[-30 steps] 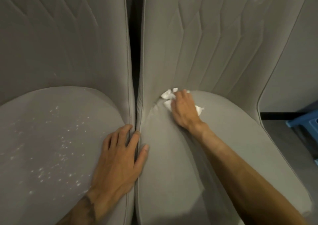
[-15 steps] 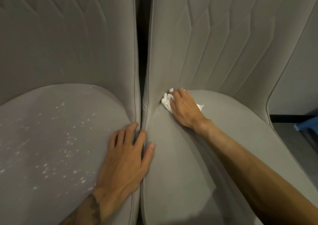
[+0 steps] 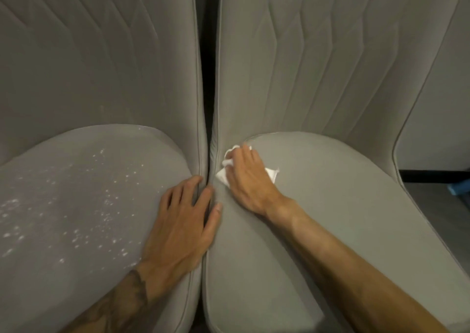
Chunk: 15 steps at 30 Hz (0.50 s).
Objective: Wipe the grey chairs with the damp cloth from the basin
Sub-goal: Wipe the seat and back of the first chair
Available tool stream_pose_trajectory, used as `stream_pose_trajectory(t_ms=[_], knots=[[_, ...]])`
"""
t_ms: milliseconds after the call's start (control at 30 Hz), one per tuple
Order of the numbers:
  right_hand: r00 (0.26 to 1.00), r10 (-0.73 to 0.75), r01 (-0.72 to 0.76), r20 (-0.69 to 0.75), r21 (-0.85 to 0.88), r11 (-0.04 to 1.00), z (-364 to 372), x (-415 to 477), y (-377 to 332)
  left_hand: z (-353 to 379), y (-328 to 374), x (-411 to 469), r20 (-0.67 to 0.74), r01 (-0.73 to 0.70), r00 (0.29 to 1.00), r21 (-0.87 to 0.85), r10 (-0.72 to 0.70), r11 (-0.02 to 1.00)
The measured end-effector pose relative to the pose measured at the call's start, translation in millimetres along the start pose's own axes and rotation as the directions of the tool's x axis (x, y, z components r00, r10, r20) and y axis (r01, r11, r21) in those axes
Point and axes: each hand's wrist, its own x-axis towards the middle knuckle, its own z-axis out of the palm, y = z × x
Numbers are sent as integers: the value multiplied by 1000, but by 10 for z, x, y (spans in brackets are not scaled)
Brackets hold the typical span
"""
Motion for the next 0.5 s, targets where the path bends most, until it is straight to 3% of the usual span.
stream_pose_trajectory(t_ms=[100, 267, 400, 500], knots=[[997, -76, 76, -11, 94, 993, -131, -248, 10, -41, -14, 1, 22, 4, 1000, -6, -4, 1000], [987, 159, -159, 7, -15, 987, -151, 67, 220, -69, -16, 19, 41, 10, 999, -16, -9, 1000], [1000, -21, 21, 7, 105, 994, -4, -143, -72, -28, -6, 39, 44, 12, 999, -30, -11, 999], [998, 51, -53, 27, 79, 996, -100, -16, 240, -26, -38, 26, 21, 4, 1000, -15, -4, 1000]])
